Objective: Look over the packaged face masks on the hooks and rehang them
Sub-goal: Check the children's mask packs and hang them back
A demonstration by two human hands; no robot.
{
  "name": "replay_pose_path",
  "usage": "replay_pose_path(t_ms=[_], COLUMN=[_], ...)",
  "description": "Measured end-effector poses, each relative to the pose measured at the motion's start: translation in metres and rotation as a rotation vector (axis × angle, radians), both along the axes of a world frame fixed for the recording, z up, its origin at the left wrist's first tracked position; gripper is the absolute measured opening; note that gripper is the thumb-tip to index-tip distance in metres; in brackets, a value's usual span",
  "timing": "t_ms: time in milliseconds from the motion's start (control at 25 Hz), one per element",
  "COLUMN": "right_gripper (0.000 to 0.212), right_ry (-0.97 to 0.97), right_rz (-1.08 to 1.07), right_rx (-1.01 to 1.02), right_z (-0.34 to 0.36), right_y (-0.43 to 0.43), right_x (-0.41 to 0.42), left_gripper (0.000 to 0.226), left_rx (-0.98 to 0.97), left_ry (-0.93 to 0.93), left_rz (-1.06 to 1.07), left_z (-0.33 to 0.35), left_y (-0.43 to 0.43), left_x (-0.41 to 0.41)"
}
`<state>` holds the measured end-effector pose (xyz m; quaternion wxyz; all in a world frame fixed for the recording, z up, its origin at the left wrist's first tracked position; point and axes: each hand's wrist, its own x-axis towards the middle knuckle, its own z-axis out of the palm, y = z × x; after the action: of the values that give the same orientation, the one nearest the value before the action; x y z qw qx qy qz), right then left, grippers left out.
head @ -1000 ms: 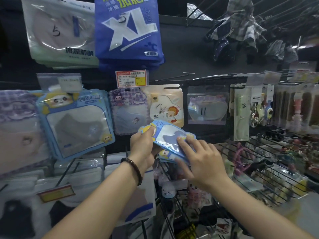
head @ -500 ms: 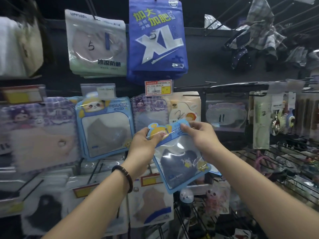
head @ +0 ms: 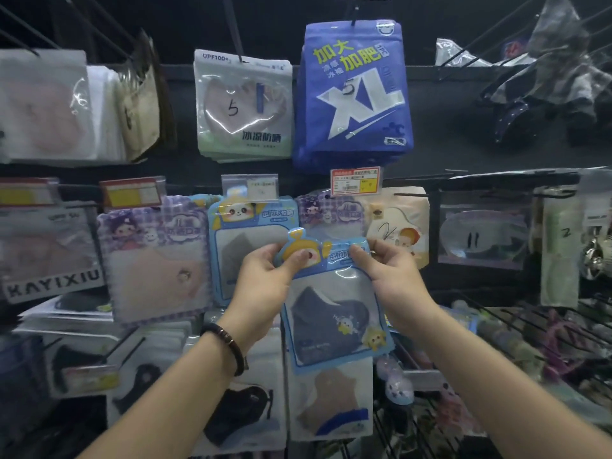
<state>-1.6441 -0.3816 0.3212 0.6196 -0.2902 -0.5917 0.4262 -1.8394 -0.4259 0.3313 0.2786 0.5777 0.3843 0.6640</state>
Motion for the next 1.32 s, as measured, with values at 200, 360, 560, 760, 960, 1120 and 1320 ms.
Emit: replay_pose_path(t_ms=[200,360,560,760,960,1120,1320], right_gripper=[0.027,0.016,0.015,0.016,0.014,0.016,0.022], right_ry=[0.083,0.118,0.081,0.046,0.141,0.112,-0.01], right_rz=[0.006,0.044,0.03,0.002,-0.016,-0.097,-0.21], right_rx=[0.044,0.007,0.006,0.05,0.086,0.039,0.023], right_z=[0.006,0.018,0.034,0.053,0.066,0.071,0.072], right_y=[0.0,-0.005,0.0,0.004,0.003,0.008,0.013], right_x=[-0.039,-0.066,-0.1,-0.118,-0.121,-0.121,-0.126], left_gripper=[0.017,0.012,0.01,0.014,0.014,0.008,0.02], left_rx=[0.024,0.037,0.045,0.037,0.126,0.112,0.12], left_ry=[0.003,-0.072,-0.076,-0.042,0.042,0.092,0.174], left_rz=[0.151,0.259,0.327,0.328,0.376,0.411,0.509], left_z=[0.005,0.002,0.02,0.045,0.062,0.071,0.07], left_y=[-0.008,-0.015,-0.02,-0.018,-0.018,-0.013,-0.009], left_x=[-0.03,-0.061,-0.093,-0.113,-0.112,-0.112,-0.113])
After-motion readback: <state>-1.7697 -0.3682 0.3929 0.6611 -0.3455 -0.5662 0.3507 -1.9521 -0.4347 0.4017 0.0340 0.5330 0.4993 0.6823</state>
